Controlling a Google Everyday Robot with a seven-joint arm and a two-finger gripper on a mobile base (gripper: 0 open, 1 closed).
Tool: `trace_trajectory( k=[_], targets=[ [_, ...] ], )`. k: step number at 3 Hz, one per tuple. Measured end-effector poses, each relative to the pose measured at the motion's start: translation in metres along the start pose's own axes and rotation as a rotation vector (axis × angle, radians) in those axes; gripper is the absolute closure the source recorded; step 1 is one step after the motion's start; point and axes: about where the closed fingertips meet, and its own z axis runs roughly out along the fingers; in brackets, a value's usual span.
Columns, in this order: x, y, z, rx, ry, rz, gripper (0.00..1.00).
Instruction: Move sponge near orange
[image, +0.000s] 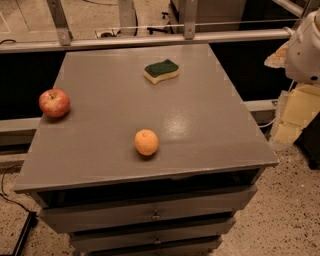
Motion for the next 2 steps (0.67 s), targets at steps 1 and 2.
trace_trajectory(
  k=[1,2],
  targets=[
    [-0.007,-0.019,0.009,0.022,-0.058,-0.001,0.00],
    [-0.015,-0.046,0.027,0.041,-0.148,0.000,0.00]
  ],
)
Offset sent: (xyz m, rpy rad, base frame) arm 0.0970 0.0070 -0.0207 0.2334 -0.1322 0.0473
